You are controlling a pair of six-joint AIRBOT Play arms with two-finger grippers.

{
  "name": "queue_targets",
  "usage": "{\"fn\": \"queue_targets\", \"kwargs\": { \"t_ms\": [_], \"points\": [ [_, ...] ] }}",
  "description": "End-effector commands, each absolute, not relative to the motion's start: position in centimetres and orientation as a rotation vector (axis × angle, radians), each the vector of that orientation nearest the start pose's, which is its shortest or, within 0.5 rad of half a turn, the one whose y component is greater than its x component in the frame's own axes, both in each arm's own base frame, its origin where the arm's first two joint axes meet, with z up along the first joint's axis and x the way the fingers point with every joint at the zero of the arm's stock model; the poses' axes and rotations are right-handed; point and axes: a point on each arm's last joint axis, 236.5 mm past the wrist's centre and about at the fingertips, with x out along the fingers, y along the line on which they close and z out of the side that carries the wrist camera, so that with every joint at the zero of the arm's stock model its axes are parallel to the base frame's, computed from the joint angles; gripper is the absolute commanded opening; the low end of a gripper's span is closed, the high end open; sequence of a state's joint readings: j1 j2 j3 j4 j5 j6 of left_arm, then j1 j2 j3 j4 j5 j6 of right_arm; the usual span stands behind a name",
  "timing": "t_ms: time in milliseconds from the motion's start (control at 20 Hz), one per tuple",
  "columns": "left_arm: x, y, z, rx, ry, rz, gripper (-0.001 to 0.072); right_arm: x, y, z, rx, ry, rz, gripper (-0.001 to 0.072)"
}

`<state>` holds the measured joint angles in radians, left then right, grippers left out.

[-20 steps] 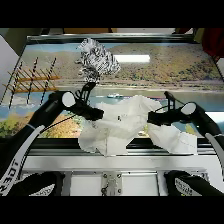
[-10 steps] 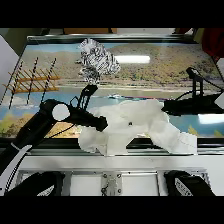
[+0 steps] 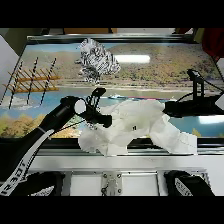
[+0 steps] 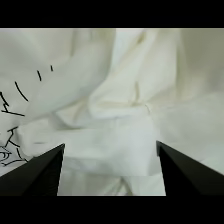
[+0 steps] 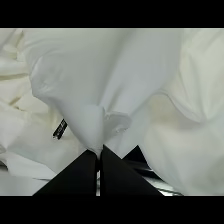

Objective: Fold the clothes and pants, and hang the long-sleeved shirts on hangers.

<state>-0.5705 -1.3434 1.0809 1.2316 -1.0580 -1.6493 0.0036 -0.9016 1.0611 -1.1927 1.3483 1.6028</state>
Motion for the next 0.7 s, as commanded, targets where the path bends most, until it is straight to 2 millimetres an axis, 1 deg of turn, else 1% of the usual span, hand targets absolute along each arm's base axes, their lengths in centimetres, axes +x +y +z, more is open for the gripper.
{"fn": "queue_targets", "kwargs": {
  "t_ms": [0,50,150,200,250,300,350,500,650],
  "points": [
    [30.6,-25.3,-5.2,0.001,1.438,-0.505,0.0622,29.3,8.6,9.9,0.319,1.197,0.258,0.0012],
    [30.9,-24.5,-5.3,-0.017,1.445,-0.487,0.0622,29.1,8.6,9.8,0.318,1.205,0.259,0.0012],
    [30.2,-22.4,-6.0,-0.049,1.482,-0.447,0.0622,29.0,8.6,9.8,0.318,1.209,0.26,0.0012],
    [29.3,-21.5,-6.6,-0.05,1.501,-0.44,0.0622,29.1,8.6,9.8,0.318,1.208,0.26,0.0012],
    [28.2,-21.2,-7.0,-0.075,1.515,-0.458,0.0622,29.1,8.6,9.8,0.318,1.208,0.26,0.0012],
    [27.5,-21.6,-7.2,-0.12,1.512,-0.488,0.0622,29.1,8.6,9.8,0.318,1.207,0.26,0.0012],
    [27.4,-22.2,-7.2,-0.193,1.493,-0.51,0.0622,29.1,8.6,9.8,0.318,1.208,0.26,0.0012],
    [28.0,-24.3,-6.9,-0.366,1.432,-0.559,0.0622,29.1,8.6,9.7,0.319,1.213,0.259,0.0012],
    [27.6,-25.6,-7.7,-0.391,1.455,-0.584,0.0621,29.1,8.6,9.6,0.32,1.214,0.259,0.0012]
  ]
}}
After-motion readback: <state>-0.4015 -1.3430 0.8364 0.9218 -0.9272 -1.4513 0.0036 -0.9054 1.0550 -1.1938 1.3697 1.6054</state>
